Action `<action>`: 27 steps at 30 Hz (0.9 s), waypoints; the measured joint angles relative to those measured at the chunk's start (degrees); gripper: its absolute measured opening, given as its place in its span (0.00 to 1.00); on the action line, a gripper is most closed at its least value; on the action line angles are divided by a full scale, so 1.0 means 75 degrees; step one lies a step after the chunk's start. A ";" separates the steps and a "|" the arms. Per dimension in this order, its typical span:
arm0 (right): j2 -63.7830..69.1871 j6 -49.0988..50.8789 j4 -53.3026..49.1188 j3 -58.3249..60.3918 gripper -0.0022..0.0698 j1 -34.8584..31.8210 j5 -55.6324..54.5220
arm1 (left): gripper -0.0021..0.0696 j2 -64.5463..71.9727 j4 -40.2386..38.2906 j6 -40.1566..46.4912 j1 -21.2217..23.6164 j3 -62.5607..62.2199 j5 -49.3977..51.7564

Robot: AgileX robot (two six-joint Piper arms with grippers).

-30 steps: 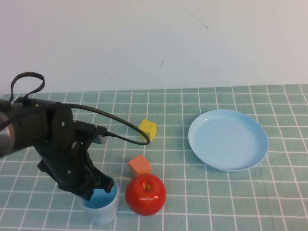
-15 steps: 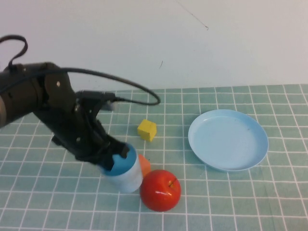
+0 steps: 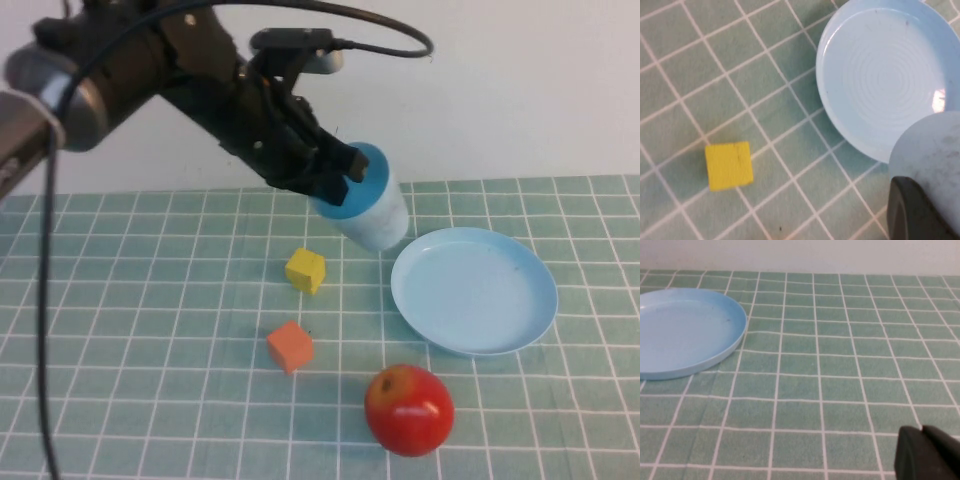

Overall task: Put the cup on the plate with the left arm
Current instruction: Place the cup on the plate

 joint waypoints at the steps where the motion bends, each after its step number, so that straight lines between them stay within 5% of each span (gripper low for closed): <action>1: 0.0000 0.0000 0.0000 0.0000 0.03 0.0000 0.0000 | 0.05 0.0294 0.0113 0.0000 -0.0129 -0.0360 0.0085; 7: 0.0000 0.0000 0.0000 0.0000 0.03 0.0000 0.0000 | 0.05 0.2013 0.0802 -0.0056 -0.0843 -0.2505 0.0257; 16: 0.0000 0.0000 0.0000 0.0000 0.03 0.0000 0.0000 | 0.05 0.4118 0.0529 -0.0110 -0.1051 -0.5066 0.1055; 21: 0.0000 0.0000 0.0000 0.0000 0.03 0.0000 0.0000 | 0.05 0.4714 0.0183 -0.0206 -0.1107 -0.5484 0.1493; 27: 0.0000 0.0000 0.0000 0.0000 0.03 0.0000 0.0000 | 0.05 0.4815 0.0951 -0.0346 -0.1507 -0.5532 0.1350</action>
